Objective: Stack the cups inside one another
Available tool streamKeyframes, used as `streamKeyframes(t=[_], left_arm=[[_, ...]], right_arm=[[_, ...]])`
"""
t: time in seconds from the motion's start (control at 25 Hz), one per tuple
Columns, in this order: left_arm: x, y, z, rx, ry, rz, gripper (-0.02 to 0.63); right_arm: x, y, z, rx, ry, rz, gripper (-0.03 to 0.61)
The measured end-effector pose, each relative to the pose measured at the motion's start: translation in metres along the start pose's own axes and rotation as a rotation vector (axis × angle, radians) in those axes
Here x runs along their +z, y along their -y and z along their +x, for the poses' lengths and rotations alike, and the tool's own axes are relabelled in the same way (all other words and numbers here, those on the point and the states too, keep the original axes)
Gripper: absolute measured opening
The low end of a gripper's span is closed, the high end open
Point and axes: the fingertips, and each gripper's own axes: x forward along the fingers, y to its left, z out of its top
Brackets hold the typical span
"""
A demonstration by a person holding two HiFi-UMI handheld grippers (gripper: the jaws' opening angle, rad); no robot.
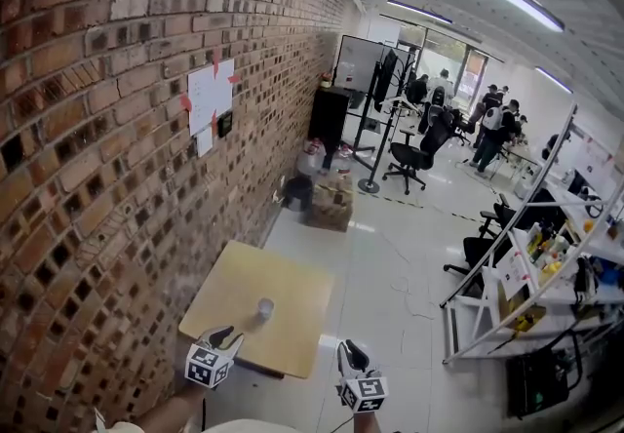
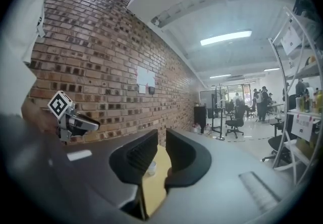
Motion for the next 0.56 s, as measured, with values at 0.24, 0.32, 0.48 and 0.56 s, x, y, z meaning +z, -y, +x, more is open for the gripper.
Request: streamKeyframes(t=[0.24,0.32,0.48,0.56], left_arm=[[-0.007,-0.002,0.004,-0.005,-0.016,-0.013,0.141],[-0.01,-0.002,0.006,-0.005,-0.025,-0.016,0.141],[-0.013,-0.002,0.011,-0.007,-0.033,-0.022,0.141],[-0.012,-0.002,0.014,-0.01,-0.034,-0.023,0.141]], right_arm=[[-0.009,0.001,0.003,-0.004,-0.019,0.009,0.048],[-0.012,-0.001,0.003,0.001,-0.025,0.009,0.048],[-0.016,0.001,0.004,0.001,-0.029,0.01,0.048],[-0.016,0.004,0.006,-0.004,-0.027,0.014,0.048]])
